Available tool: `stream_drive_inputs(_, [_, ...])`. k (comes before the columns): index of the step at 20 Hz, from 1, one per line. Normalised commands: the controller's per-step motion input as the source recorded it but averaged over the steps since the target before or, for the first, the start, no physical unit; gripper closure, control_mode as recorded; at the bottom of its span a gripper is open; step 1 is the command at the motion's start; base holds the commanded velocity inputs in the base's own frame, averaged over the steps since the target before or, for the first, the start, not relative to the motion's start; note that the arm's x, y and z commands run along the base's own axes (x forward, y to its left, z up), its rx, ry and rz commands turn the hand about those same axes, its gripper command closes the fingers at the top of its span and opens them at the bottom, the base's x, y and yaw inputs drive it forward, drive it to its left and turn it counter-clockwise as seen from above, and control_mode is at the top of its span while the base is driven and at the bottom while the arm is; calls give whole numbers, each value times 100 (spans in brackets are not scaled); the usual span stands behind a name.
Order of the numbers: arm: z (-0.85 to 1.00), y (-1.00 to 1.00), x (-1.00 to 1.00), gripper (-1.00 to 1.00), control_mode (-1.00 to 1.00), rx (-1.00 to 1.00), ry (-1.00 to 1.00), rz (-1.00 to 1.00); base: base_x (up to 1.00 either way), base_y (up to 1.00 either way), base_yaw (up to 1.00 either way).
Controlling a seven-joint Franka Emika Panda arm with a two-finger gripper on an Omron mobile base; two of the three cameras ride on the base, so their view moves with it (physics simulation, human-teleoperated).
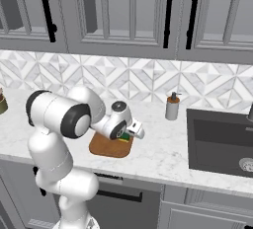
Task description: Pick up the sponge from the counter and clean the cutting board by briefly scrubbing or pressing down on the cutting board. Once finished, release the sponge.
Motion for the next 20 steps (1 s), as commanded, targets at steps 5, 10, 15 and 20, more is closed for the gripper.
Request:
stream_drive_inputs(5, [-59,0,-82,100,-100,0,-2,0,0,0,0])
stream_drive_inputs(10, [-60,0,-93,100,-100,0,-3,-1,0,0,0])
stream_drive_inputs(15, [-59,1,-89,100,-100,0,-3,0,0,0,0])
stream_drive_inputs(20, [-40,3,-76,100,-100,0,0,-1,0,0,0])
